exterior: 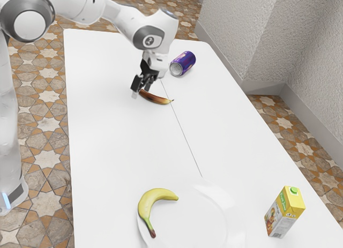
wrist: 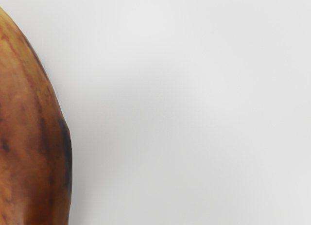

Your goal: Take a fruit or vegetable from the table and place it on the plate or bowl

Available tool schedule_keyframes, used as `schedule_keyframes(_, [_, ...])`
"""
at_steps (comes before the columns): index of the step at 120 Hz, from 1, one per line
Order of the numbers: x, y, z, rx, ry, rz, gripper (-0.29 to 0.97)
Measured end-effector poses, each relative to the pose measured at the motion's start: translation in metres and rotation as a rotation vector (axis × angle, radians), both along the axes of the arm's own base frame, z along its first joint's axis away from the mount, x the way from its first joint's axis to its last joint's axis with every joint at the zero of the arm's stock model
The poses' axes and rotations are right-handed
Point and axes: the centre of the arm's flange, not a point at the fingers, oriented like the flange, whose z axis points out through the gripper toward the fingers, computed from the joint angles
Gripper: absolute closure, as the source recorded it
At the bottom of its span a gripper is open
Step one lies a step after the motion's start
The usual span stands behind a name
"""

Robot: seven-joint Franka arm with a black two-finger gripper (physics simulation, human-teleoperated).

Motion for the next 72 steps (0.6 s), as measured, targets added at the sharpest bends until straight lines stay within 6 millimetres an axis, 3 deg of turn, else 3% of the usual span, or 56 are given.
schedule_keyframes(72, [-0.002,0.011,-0.007,0.008,-0.002,0.038,0.00])
